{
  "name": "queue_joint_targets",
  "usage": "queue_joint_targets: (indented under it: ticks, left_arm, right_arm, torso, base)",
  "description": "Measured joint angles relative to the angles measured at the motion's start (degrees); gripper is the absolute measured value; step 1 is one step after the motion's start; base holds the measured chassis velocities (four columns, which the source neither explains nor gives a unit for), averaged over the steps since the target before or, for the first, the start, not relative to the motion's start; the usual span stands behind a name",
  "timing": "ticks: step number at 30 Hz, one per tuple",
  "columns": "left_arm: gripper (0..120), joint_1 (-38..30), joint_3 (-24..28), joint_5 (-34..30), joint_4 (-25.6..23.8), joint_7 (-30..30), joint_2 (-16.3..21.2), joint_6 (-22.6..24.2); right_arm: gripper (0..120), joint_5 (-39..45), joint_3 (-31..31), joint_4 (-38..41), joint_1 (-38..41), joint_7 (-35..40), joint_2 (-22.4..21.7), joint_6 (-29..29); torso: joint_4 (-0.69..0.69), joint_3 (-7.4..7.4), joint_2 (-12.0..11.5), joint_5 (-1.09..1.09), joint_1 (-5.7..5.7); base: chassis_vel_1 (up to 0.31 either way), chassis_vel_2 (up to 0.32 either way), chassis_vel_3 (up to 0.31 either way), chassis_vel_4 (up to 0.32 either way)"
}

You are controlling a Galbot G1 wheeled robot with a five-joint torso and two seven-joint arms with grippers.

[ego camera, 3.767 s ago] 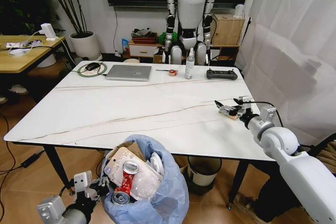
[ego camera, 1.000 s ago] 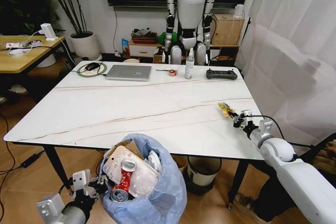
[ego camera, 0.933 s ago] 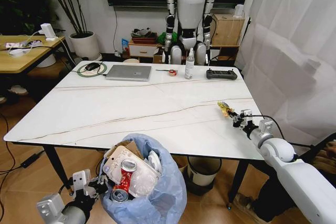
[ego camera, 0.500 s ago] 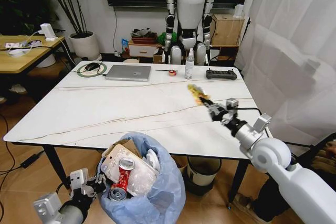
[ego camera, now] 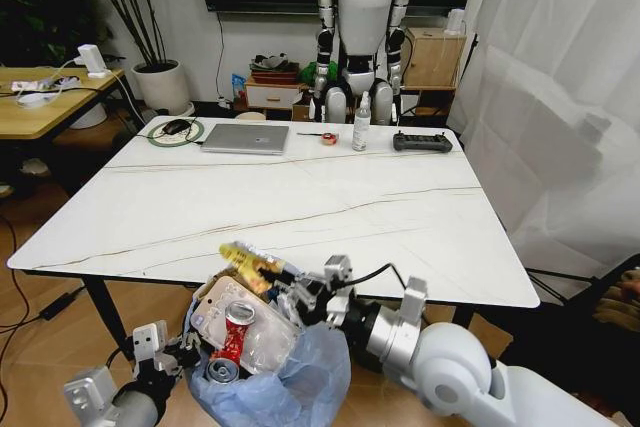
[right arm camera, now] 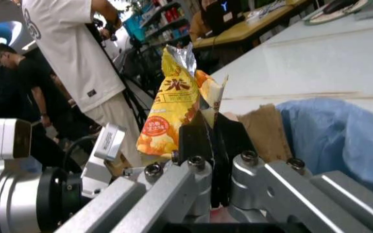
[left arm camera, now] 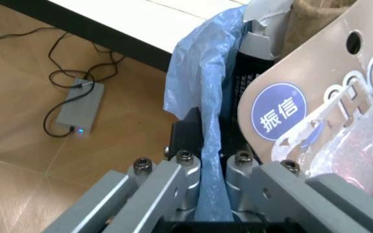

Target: Pick up the trash bin and place the trash from the table into it.

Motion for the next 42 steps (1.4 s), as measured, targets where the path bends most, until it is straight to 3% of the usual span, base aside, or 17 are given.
queue_joint_targets:
  ticks: [12, 16, 26, 31, 37, 42]
  left_arm:
    - [0, -0.2, 0.2, 0.1, 0.1, 0.0, -0.3, 0.0]
    - [0, -0.4, 0.2, 0.1, 0.2, 0.0, -0.2, 0.0]
    - [0, -0.5, 0.4, 0.1, 0.2, 0.0, -0.2, 0.0]
    - [0, -0.5, 0.5, 0.1, 0.5, 0.0, -0.2, 0.0]
    - [0, -0.5, 0.5, 0.2, 0.5, 0.0, -0.2, 0.1]
    - [0, -0.6, 0.7, 0.4, 0.8, 0.0, -0.5, 0.1]
  right_arm:
    - [0, -2.7, 0.2, -1.5, -0.1, 0.3, -0.5, 0.4]
    - [20, -3.3, 0.7, -1.2, -0.8, 0.3, -1.0, 0.6]
    - [51, -3.6, 1.8, -0.9, -1.3, 0.4, -1.7, 0.6]
    - [75, -3.7, 3.4, -0.7, -1.8, 0.6, -2.6, 0.7]
    - [92, -3.7, 4.8, 0.3, -2.9, 0.9, -3.6, 0.8]
    - [99, -3.8, 8.7, 2.1, -3.6, 3.0, -3.6, 0.8]
  torso:
    - [0.0, 0.01, 0.0, 0.0, 0.0]
    - [0.0, 0.0, 0.0, 0.0, 0.0]
    - [0.0, 0.0, 0.0, 0.01, 0.0]
    - [0.0, 0.01, 0.0, 0.01, 0.0]
    - [0.0, 0.0, 0.0, 0.01, 0.0]
    - [0.0, 0.0, 0.0, 0.01, 0.0]
  base:
    - [0.0, 0.0, 0.0, 0.0]
    - [0.0, 0.0, 0.0, 0.0]
    - [0.0, 0.0, 0.0, 0.0]
    - [0.0, 0.0, 0.0, 0.0]
    - [0.0, 0.0, 0.0, 0.0]
    - [0.0, 0.0, 0.0, 0.0]
